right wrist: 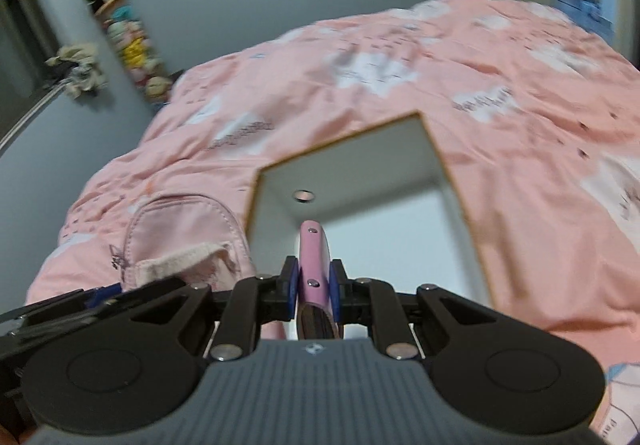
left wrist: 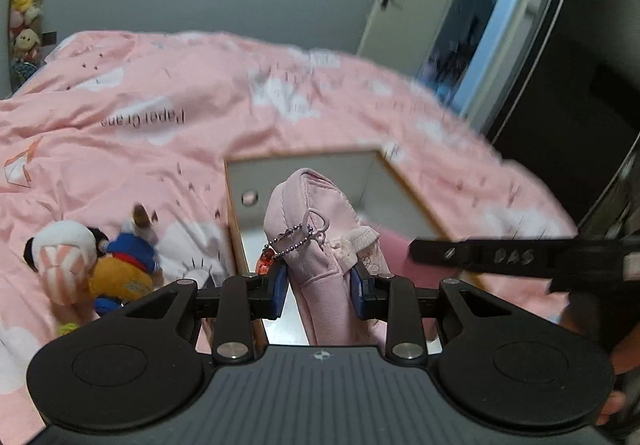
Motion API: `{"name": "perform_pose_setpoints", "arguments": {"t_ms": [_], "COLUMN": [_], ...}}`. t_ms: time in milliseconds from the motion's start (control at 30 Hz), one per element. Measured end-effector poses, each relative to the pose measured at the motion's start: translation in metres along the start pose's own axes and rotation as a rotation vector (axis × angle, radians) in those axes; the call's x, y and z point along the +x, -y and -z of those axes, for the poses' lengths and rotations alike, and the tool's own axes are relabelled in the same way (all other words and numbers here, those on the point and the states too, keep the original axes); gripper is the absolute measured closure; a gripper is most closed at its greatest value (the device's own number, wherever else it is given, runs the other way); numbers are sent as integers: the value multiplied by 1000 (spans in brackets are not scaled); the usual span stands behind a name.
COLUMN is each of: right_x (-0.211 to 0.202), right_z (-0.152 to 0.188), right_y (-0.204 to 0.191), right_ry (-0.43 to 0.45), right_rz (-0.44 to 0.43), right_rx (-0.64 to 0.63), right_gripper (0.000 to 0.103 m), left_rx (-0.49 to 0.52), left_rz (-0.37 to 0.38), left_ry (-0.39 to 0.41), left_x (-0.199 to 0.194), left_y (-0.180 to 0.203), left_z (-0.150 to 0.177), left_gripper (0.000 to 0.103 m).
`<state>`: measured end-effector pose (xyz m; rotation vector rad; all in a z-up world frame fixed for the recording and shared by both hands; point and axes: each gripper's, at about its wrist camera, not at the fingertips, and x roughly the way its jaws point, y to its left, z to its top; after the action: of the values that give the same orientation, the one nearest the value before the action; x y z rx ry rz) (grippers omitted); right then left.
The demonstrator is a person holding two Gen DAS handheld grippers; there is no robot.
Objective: Organize objects
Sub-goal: 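Carry both pink items into the box and open both grippers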
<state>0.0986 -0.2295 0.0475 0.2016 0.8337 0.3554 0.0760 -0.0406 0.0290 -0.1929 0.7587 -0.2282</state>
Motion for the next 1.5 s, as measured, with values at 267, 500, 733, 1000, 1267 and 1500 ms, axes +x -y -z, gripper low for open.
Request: {"name": "perform_pose_setpoints", "arguments": {"t_ms": [267, 500, 733, 1000, 1267, 1500], "right_x": [37, 54, 55, 55, 56, 58], "right_z": [22, 36, 39, 44, 45, 49], "right_y": [20, 18, 15, 14, 14, 10], "right_ry": [-68, -127, -143, -192, -209, -233], "right_rz": [31, -21, -25, -27, -18, -8], "right_rx": [15, 1, -21, -17, -23, -52], "right_gripper": [87, 87, 86, 86, 86, 86], "left_rx": [180, 278, 276, 201, 117, -118], "left_rz": [-115, -170, -155, -51, 41, 90], "left_ry": [-191, -301, -359, -334, -220, -71], "left_x": [51, 68, 73, 62, 29, -12], "left_y": [20, 35, 34, 23, 1, -60], "left_z": [21, 34, 41, 38, 33, 22], "left_gripper": [68, 67, 58, 47, 37, 38]}}
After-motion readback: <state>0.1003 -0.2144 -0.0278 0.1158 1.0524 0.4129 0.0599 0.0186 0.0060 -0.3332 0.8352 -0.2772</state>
